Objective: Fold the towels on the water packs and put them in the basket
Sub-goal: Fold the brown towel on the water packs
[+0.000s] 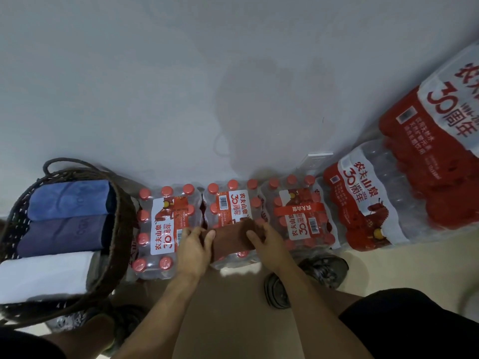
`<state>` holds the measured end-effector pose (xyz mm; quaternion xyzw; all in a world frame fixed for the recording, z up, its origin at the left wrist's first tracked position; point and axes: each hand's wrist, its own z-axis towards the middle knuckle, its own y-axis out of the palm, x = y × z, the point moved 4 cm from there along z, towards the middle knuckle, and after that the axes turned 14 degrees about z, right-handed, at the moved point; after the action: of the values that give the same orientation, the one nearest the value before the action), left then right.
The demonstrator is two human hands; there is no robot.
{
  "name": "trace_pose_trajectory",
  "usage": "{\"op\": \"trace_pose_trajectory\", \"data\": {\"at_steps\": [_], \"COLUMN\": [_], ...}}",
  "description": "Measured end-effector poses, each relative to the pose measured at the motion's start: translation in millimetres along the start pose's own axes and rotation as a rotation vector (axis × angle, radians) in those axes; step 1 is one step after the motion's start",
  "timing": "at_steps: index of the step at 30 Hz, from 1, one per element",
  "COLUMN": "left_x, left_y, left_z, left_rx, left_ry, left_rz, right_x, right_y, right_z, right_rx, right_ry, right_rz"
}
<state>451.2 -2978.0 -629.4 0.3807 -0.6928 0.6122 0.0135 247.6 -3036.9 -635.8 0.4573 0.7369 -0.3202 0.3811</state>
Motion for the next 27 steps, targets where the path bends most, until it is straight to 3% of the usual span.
{"op": "trace_pose_trajectory", "data": {"at_steps": [3, 8, 14, 20, 27], "left_x": [6, 12, 15, 14, 46], "left_y": [0, 7, 6, 0, -55], "left_z": [-2, -7, -5, -11, -13], "left_rx": [-0.063, -0.404, -0.537, -0.600, -0.648], "left_ry": [0.080, 0.163, 0.167, 0.096, 0.166], "left_rz": [-0.037, -0.093, 0.014, 0.013, -0.137], "right_x": [1, 1, 5, 1, -37], "right_y": [1, 0, 0, -11, -12], "right_z": [10, 17, 5, -10, -27], "right_rx": [0.050, 0.155, 0.267, 0.187, -0.065], "right_ry": [0.056, 0.074, 0.072, 0.068, 0.263], "right_rz": [-0.117, -0.244, -0.305, -0.200, -0.093]}}
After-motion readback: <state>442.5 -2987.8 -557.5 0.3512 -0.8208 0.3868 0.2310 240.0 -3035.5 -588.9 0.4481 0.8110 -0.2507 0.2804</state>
